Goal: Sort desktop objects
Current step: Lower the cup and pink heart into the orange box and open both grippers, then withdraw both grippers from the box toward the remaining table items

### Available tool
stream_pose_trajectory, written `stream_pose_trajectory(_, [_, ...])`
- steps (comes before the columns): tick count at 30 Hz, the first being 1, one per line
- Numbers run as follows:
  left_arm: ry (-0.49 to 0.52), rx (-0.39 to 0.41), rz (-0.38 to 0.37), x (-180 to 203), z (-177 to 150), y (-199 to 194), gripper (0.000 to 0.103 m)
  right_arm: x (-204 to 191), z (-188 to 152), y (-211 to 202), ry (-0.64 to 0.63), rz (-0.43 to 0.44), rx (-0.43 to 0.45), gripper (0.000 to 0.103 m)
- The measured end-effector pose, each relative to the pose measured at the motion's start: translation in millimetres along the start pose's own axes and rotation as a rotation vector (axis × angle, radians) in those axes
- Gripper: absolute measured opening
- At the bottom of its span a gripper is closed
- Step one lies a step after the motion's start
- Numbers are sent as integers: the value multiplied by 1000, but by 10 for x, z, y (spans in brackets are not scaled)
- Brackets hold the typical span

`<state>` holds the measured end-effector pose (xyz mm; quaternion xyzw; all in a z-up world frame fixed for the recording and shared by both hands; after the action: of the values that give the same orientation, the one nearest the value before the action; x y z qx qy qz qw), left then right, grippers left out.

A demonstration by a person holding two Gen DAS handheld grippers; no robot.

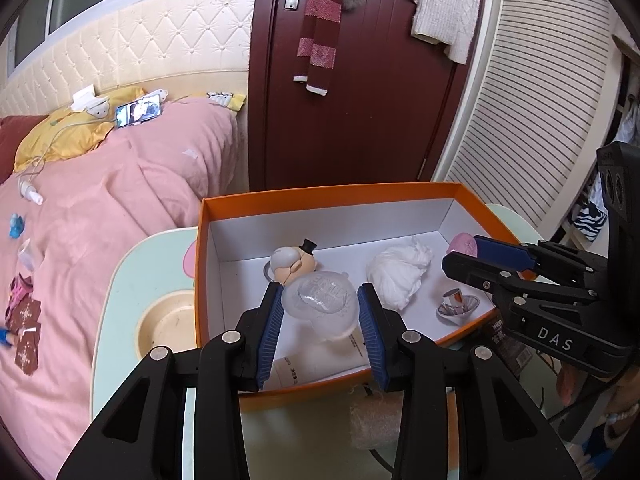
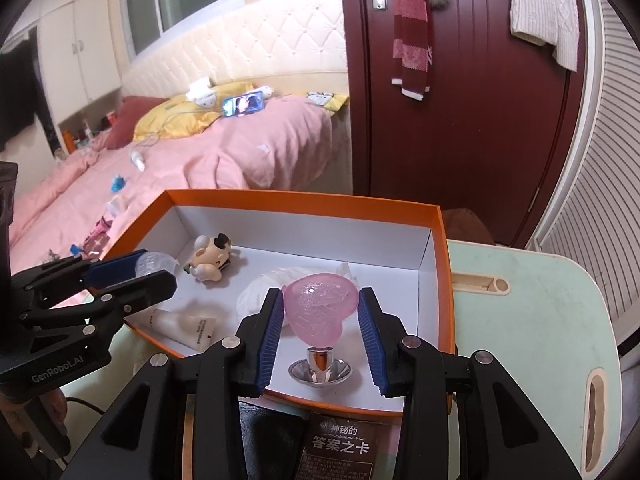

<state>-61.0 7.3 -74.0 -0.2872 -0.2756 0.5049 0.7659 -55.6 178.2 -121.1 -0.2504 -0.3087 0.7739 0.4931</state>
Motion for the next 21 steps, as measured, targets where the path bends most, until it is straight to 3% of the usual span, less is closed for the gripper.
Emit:
stream_pose_trajectory(1, [-1, 8, 1, -3, 7, -16, 41, 2, 3, 2, -1, 0, 0, 37])
stream_pose_trajectory(3, [-3, 24, 4, -8, 22, -48, 57, -15, 2, 5, -8, 4, 6, 43])
stream_pose_trajectory(4, [-4, 31, 5, -10, 29, -64, 68, -27, 5, -8, -13, 11, 11, 50])
stream_pose_trajectory(5, [-5, 39, 6, -13, 36, -80, 77, -39, 8, -20, -18, 19, 17, 68])
stream_pose_trajectory(7, [-6, 55, 9, -18, 51, -112, 84, -63, 15, -47, -28, 35, 28, 73])
stream_pose_trajectory(21, [-41, 111, 14, -51, 87, -322, 84, -129, 55, -287, -28, 36, 75, 74])
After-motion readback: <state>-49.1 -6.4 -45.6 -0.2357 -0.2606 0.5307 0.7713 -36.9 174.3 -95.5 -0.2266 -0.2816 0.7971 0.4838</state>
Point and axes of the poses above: each gripper's, at about its wrist camera, not at the fingertips, and y roughly the way its jaws point, x to its right, z to its top, the point moved 7 cm from there along y, roughly the way its jaws point, and after that the axes turned 4 degrees about -x, right-handed, at the moved point
